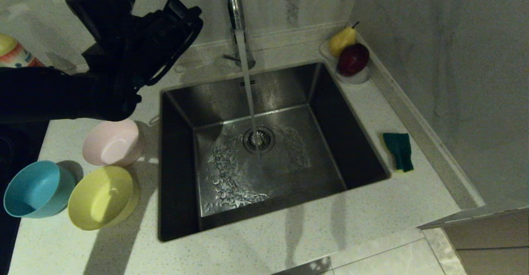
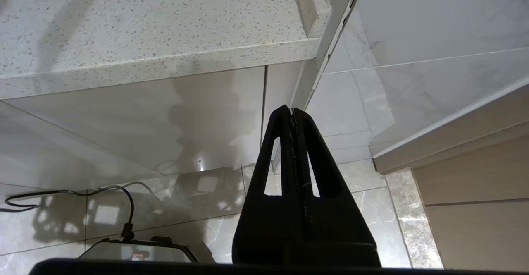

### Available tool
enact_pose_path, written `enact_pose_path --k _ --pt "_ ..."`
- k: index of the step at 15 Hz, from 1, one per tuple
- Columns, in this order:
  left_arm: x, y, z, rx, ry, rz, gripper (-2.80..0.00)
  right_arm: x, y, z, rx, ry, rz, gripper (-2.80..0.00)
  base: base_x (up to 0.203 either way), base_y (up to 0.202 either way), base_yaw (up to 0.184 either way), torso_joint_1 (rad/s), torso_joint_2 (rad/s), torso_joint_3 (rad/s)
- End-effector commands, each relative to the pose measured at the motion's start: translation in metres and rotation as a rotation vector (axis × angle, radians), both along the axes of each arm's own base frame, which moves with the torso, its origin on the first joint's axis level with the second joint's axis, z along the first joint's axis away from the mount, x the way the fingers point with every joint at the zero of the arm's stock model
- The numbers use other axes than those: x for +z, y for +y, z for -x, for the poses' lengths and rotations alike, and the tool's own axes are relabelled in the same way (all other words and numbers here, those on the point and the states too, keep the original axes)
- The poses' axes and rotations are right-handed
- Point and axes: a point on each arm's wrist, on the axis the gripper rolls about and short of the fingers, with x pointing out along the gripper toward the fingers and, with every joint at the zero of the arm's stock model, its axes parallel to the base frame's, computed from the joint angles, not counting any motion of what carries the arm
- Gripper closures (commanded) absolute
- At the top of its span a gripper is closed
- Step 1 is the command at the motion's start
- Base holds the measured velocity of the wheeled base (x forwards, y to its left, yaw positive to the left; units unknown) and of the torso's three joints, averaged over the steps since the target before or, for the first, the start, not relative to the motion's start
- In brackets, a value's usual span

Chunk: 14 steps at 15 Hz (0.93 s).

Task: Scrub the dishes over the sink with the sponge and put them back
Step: Turn on the faucet

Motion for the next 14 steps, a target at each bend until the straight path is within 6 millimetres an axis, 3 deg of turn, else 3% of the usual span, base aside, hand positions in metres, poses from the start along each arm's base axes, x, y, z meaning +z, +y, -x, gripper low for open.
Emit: enact_pose_path --k 1,5,11,14 --pt "0.042 0.016 0.058 0.017 -0.051 0.016 0.00 0.000 0.000 0.000 0.000 0.001 0.000 0.00 0.000 0.000 0.000 0.000 0.00 0.000" --pt "0.056 0.041 0.144 0.148 -0.027 -0.108 0.00 0.000 0.000 0.000 0.000 0.001 0.000 0.00 0.000 0.000 0.000 0.000 0.00 0.000" --pt "0.029 0.074 0.248 0.378 0.077 -0.206 0.00 0.000 0.000 0.000 0.000 0.001 0.000 0.00 0.000 0.000 0.000 0.000 0.00 0.000" --pt "0.003 0.087 0.283 0.512 0.186 -0.207 0.00 0.000 0.000 0.000 0.000 0.001 0.000 0.00 0.000 0.000 0.000 0.000 0.00 0.000"
